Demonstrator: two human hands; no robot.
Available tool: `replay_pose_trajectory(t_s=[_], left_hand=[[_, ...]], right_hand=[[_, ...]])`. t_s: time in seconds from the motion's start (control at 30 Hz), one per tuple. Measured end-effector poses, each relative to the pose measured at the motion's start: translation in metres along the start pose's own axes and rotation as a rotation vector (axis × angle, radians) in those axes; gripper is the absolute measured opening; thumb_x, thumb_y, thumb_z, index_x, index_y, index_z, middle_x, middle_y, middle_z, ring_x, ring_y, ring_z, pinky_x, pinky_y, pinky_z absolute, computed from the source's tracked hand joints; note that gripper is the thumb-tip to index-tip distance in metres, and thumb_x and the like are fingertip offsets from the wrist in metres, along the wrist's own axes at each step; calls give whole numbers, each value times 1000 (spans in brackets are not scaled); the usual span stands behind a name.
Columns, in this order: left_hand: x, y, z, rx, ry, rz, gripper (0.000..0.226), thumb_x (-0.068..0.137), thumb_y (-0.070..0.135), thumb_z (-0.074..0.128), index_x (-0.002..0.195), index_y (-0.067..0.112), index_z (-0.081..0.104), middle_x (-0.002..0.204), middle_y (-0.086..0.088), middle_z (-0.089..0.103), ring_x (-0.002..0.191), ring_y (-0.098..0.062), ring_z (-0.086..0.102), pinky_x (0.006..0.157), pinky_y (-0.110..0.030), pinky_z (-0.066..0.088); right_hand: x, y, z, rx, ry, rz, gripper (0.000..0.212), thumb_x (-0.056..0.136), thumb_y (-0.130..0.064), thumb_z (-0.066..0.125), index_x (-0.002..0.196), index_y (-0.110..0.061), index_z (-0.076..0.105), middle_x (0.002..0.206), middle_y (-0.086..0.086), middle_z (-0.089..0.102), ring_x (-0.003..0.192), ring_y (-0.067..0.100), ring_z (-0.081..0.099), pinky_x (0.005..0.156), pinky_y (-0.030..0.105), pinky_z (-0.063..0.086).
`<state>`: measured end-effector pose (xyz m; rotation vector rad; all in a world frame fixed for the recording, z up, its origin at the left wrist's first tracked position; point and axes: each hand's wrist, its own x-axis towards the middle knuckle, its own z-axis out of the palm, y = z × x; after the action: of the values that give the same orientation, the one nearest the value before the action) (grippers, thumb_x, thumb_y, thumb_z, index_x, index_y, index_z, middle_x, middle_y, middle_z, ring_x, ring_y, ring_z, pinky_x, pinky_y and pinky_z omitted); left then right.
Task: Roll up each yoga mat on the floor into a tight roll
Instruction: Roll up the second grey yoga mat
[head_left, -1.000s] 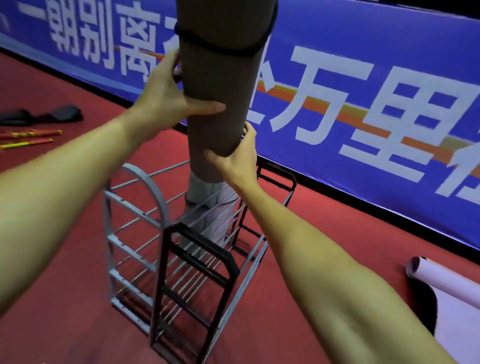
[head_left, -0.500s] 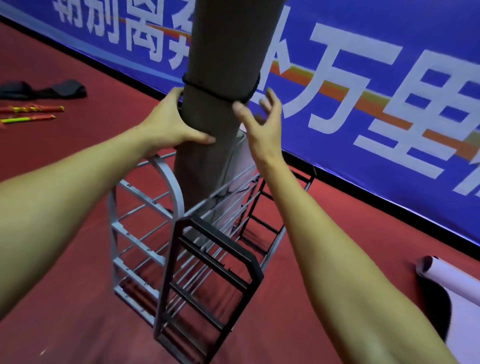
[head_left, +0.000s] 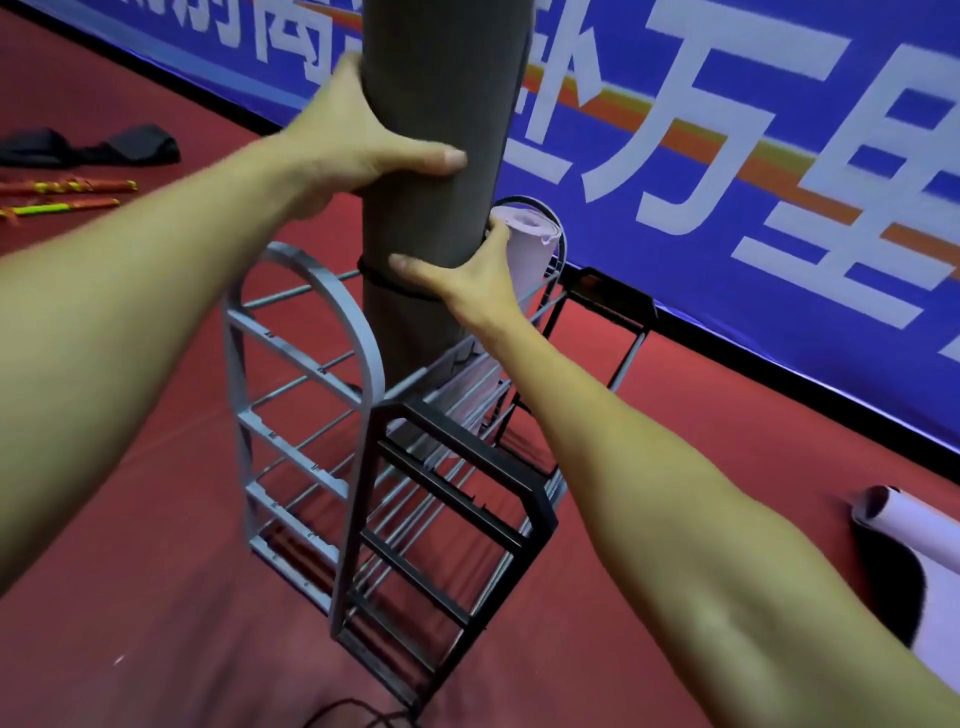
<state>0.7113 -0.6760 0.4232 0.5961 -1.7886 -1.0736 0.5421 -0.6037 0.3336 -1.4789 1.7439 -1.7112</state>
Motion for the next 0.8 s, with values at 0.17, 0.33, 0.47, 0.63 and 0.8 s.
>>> replay_pose_trajectory(t_s=[0.17,0.33,0.47,0.63,0.8], left_hand=[[-5,-35,9,108,-213,-140,68,65,22,100,126,19,67,116,5,77,109,-14,73,93,-50,61],[-5,-30,8,324,-188,-263,103,59,41,101,138,24,37,124,6,58,107,-15,62,76,-47,58],[-4,-43,7,463,-236,-311,116,44,44,105,138,22,40,124,-4,63,101,-26,70,71,-53,65],[0,-39,28,788,-265,-120,103,69,38,97,154,15,44,142,-15,60,116,-33,66,98,-38,53],[0,-39,46,983,-428,-71,62,86,36,84,141,16,64,133,-13,68,120,-34,64,97,-32,46]], right_hand=[[17,23,-8,-141,-142,-112,92,55,-32,103,132,-7,61,126,4,72,117,19,70,100,48,57],[6,73,-1,-271,-221,6,109,38,-66,100,128,-19,61,117,-3,74,109,12,71,90,43,61],[-2,72,2,-389,-121,6,140,36,-77,93,149,-25,31,142,0,56,129,22,57,102,42,53],[3,73,-12,-425,-87,-14,133,46,-63,93,154,-31,23,150,7,47,137,27,50,107,49,50],[3,68,-31,-425,-121,76,111,64,-42,95,152,-17,32,145,9,52,131,28,54,95,37,56]])
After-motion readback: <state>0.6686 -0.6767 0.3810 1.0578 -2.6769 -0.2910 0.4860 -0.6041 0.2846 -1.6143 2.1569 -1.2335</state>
